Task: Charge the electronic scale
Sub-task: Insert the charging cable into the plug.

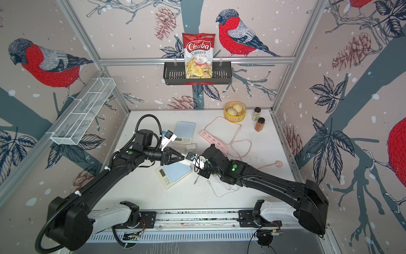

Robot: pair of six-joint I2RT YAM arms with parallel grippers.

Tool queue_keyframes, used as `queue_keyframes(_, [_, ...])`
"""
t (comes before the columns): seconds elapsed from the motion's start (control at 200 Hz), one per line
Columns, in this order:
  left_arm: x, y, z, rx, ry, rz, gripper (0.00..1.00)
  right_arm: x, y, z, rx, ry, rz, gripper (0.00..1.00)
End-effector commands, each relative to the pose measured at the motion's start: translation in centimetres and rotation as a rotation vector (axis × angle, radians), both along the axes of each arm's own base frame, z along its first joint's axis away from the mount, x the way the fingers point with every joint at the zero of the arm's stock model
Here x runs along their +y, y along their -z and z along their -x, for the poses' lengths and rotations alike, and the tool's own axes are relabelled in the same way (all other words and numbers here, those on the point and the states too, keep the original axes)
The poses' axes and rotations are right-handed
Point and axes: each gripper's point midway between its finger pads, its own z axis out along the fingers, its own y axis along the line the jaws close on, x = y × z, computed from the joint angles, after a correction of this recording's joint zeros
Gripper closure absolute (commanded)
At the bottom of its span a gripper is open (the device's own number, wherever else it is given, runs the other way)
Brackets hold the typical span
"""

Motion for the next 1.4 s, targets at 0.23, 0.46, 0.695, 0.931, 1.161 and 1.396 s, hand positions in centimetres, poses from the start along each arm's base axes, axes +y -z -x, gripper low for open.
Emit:
queue_keyframes(0.23, [-0.9,1.2,1.5,0.04,0.084,-0.005,1.0,5.1,-7.3,1.4,-0.14,-0.18,-0.223,1.0])
queue_keyframes(0.46, [0.1,-0.1,0.2,-0.054,0.017,-0.01,1.0,2.7,-8.6,0.5,-0.143,-0.043,-0.329,0.53])
queue_keyframes(0.695, [2.0,-3.0,-1.2,-0.196,-0.048,0.064,1.0,-1.6,-9.9,0.7,-0.033,0.064,-0.562,0.32])
queue_keyframes(0.931, [2.0,-5.4,-0.2,-0.313,-0.009,0.144,1.0,-3.1,-11.7,0.2,0.09,0.102,-0.776,0.26])
queue_keyframes(1.161, [1.9,-7.0,1.1,-0.369,0.053,0.221,1.0,-2.4,-12.4,2.2,0.242,-0.077,-0.881,0.25])
queue_keyframes(1.396, [1.9,-8.2,2.5,-0.399,0.123,0.264,1.0,-0.7,-12.4,2.5,0.32,-0.17,-0.903,0.27])
